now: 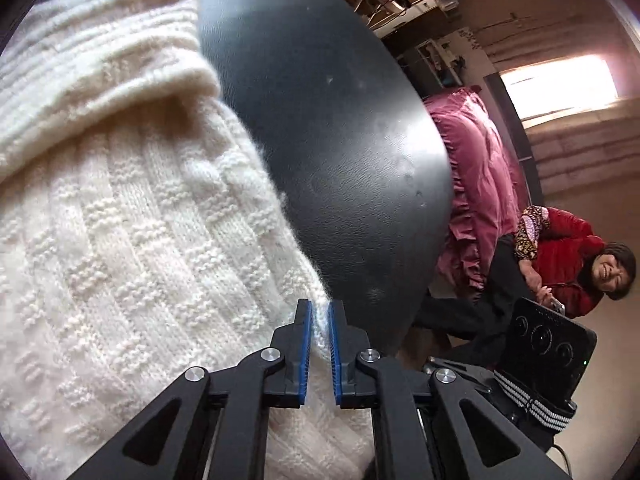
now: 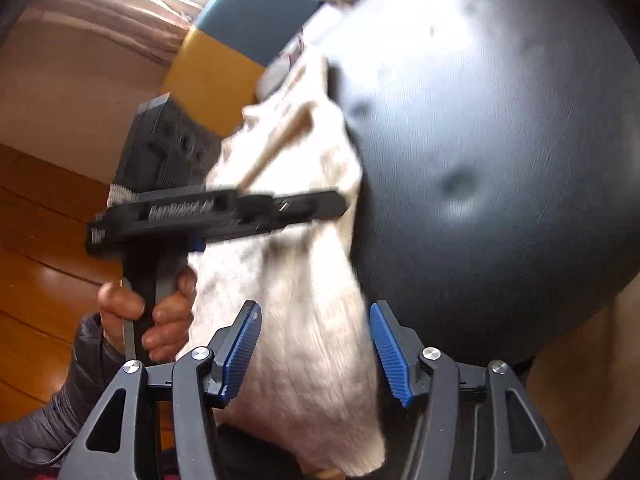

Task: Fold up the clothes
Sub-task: 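Pinch the sweater edge with the left gripper while the right gripper releases and smooths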

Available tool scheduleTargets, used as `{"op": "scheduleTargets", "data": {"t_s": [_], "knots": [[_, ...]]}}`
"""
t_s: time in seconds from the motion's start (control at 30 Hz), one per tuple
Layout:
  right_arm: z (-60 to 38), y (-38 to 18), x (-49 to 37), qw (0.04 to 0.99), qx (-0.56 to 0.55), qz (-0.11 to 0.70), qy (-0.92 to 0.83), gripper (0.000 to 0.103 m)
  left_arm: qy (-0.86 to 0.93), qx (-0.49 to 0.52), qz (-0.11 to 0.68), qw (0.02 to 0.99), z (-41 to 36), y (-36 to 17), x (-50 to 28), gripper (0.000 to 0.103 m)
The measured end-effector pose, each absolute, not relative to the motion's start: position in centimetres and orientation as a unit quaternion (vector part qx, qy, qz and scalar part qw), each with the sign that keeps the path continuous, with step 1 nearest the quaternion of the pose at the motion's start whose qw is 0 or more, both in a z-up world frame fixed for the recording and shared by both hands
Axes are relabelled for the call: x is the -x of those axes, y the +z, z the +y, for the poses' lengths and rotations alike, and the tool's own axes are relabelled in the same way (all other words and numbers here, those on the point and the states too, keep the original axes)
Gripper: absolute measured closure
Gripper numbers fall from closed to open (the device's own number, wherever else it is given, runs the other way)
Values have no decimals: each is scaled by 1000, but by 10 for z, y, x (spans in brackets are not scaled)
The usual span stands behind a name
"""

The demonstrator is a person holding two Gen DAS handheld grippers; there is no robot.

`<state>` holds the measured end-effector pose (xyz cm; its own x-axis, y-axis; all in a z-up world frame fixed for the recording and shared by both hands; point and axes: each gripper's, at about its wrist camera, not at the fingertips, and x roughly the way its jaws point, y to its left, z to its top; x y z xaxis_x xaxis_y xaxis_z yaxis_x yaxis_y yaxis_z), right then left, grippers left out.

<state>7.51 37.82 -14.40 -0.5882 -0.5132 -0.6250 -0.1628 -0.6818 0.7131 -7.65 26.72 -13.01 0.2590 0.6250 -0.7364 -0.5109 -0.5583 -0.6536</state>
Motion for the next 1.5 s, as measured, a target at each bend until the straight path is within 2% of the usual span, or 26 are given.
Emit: {"op": "scheduleTargets", "data": {"t_s": [0.07, 0.2, 0.3, 0.43, 0.6, 0.8, 0.9, 0.97, 1.03, 1.1, 1.27, 1.37, 1.4, 1.5], "knots": [[375, -123, -79, 93, -419, -351, -833, 44, 610, 625, -77, 481, 249, -113, 78, 92], [357, -101, -64, 151, -417, -297, -846, 43, 646, 606, -143, 441, 174, -107, 74, 72], [310, -98, -37, 179, -450, -231, -844, 43, 674, 595, -183, 397, 114, -109, 69, 71], [252, -112, -9, 213, -483, -183, -829, 43, 707, 576, -236, 335, 32, -111, 62, 71], [196, -132, 7, 252, -519, -144, -804, 43, 744, 516, -385, 182, -148, -135, 34, 70], [165, -144, 10, 238, -526, -95, -810, 43, 736, 396, -547, -43, -364, -155, -11, 64], [154, -145, 8, 232, -523, -67, -817, 43, 725, 337, -591, -108, -427, -162, -27, 62], [149, -145, 6, 231, -524, -50, -819, 39, 716, 325, -605, -126, -455, -166, -24, 59], [140, -147, 7, 240, -525, -30, -816, 23, 699, 323, -620, -149, -469, -173, -18, 59], [129, -147, 8, 242, -530, -2, -813, 19, 688, 324, -629, -162, -477, -181, -9, 57], [120, -127, 27, 251, -514, 3, -820, 19, 665, 311, -655, -181, -487, -195, 10, 57], [117, -103, 57, 258, -489, 5, -833, 19, 674, 317, -638, -194, -493, -193, 24, 57], [115, -94, 71, 262, -479, 3, -838, 19, 676, 322, -633, -195, -492, -194, 30, 61], [105, -77, 124, 246, -458, 17, -854, 19, 679, 340, -616, -213, -490, -198, 41, 84]]}}
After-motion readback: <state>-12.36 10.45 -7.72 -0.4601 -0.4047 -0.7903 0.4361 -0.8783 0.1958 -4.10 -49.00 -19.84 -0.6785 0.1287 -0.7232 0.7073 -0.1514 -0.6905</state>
